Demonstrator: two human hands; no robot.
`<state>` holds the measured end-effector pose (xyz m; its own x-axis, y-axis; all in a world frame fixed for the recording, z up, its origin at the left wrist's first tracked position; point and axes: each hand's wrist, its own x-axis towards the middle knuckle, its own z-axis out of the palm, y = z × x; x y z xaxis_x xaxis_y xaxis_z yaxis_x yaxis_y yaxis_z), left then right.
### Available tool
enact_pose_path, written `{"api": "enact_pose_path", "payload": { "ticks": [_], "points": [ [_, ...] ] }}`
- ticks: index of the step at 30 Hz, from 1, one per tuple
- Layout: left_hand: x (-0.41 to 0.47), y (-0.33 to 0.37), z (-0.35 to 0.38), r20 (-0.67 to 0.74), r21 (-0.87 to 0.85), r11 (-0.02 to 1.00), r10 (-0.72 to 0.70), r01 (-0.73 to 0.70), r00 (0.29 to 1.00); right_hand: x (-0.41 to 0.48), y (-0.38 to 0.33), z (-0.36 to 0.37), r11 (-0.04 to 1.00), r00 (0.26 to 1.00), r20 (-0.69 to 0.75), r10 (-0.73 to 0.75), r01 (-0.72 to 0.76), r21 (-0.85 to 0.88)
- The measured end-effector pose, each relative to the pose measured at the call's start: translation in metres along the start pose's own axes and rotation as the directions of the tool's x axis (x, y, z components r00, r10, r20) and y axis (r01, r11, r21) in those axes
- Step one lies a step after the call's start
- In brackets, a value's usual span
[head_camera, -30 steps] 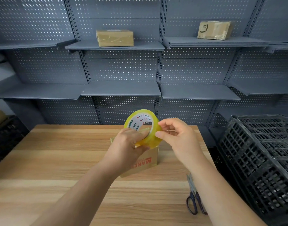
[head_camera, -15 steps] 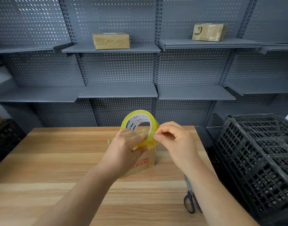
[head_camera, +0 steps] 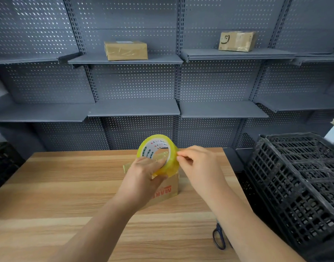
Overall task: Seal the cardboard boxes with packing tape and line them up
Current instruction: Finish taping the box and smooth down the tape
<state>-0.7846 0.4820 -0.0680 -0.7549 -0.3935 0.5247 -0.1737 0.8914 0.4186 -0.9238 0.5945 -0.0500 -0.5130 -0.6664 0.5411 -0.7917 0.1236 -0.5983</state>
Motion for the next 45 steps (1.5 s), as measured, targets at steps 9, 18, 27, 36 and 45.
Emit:
{"api": "enact_pose_path", "payload": {
  "ticks": [9, 18, 27, 36, 45],
  "points": [
    [0.010, -0.017, -0.013, 0.079, 0.155, 0.967, 0.191, -0.201, 0.978, 0.010, -0.009, -0.003, 0.986, 0.994, 0.086, -0.074, 0.086, -0.144],
    [0.020, -0.007, -0.030, -0.012, 0.040, 0.972, 0.234, -0.233, 0.972, 0.012, -0.019, -0.010, 0.870, 0.963, 0.112, 0.245, -0.270, 0.413],
    [0.021, -0.006, -0.027, -0.015, 0.065, 0.973, 0.223, -0.221, 0.975, 0.007, -0.028, -0.003, 0.808, 0.955, 0.036, 0.296, -0.270, 0.524],
    [0.016, -0.005, -0.021, 0.013, 0.127, 0.963, 0.236, -0.236, 0.972, -0.004, -0.031, 0.006, 0.834, 0.960, -0.010, 0.280, -0.238, 0.498],
    [0.011, 0.001, -0.021, -0.004, 0.027, 0.993, 0.114, -0.113, 0.994, -0.007, -0.025, 0.006, 0.757, 0.938, 0.038, 0.346, -0.302, 0.579]
  ]
}}
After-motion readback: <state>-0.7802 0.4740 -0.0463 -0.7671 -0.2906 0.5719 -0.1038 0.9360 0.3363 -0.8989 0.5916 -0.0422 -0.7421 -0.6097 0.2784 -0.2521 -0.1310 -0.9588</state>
